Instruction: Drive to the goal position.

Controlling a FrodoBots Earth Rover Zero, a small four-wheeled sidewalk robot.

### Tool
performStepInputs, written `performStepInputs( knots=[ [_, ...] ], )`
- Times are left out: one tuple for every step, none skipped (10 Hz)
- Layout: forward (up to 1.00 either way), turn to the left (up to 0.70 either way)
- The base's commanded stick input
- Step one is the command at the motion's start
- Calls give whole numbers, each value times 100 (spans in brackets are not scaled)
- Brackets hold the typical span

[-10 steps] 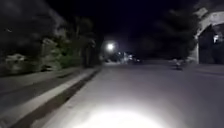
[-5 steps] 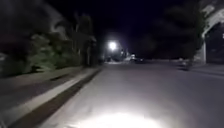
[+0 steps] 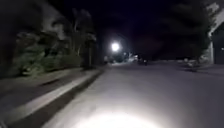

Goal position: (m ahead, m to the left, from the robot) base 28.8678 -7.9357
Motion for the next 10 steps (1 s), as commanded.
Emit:
performStepInputs(
  knots=[
    [100,0],
    [100,0],
    [100,0],
    [100,0],
    [100,0],
    [100,0],
    [100,0],
    [100,0],
    [100,0],
    [100,0]
  ],
)
